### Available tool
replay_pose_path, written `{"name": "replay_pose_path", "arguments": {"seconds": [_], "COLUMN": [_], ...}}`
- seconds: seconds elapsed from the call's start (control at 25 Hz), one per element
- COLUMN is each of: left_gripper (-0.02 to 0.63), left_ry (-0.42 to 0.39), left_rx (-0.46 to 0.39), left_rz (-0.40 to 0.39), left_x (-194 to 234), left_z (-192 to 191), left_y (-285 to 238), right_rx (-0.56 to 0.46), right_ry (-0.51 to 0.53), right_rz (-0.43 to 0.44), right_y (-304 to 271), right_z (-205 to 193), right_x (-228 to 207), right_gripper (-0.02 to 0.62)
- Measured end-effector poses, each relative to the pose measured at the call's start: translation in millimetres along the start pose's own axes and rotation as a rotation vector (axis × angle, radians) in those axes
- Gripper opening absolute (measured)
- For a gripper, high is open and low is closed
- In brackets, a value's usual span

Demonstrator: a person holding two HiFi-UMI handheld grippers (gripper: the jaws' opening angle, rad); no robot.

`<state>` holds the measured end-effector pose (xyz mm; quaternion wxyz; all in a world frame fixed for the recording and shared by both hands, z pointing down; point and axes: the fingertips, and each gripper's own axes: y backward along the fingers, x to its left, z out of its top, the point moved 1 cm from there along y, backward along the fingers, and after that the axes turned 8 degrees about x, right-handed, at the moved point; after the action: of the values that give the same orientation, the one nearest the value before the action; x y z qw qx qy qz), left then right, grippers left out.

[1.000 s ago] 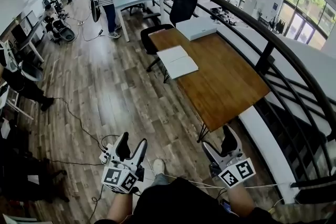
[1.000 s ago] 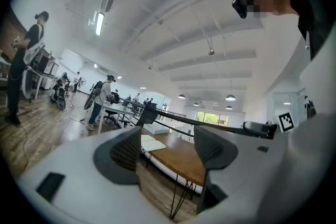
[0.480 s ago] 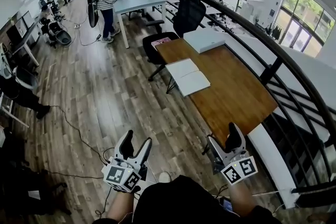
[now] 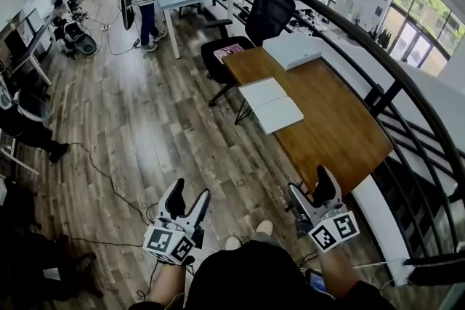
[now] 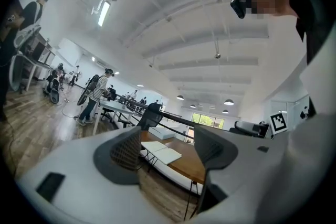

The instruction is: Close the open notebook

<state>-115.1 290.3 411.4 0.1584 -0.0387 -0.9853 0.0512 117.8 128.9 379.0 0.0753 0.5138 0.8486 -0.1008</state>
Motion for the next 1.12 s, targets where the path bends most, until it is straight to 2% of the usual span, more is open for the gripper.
{"name": "replay_pose_path", "arguments": {"seconds": [0.4, 0.72, 1.12], "left_gripper": [0.305, 0.305, 0.305], "left_ry": [-0.005, -0.014, -0.014], "left_rx": [-0.005, -0.022, 0.000], "left_rz": [0.010, 0.023, 0.042], "left_x": [28, 40, 45], "left_z": [21, 48, 51], "left_y": [-56, -130, -212], "right_rx": [-0.010, -0.027, 0.001], "right_ry": [-0.001, -0.003, -0.015], "right_rz": [0.043, 0.076, 0.099], "right_y": [-71, -137, -189], "right_z": [17, 40, 52], "right_x": [-32, -88, -151], "right_gripper": [0.430, 0.420, 0.410]}}
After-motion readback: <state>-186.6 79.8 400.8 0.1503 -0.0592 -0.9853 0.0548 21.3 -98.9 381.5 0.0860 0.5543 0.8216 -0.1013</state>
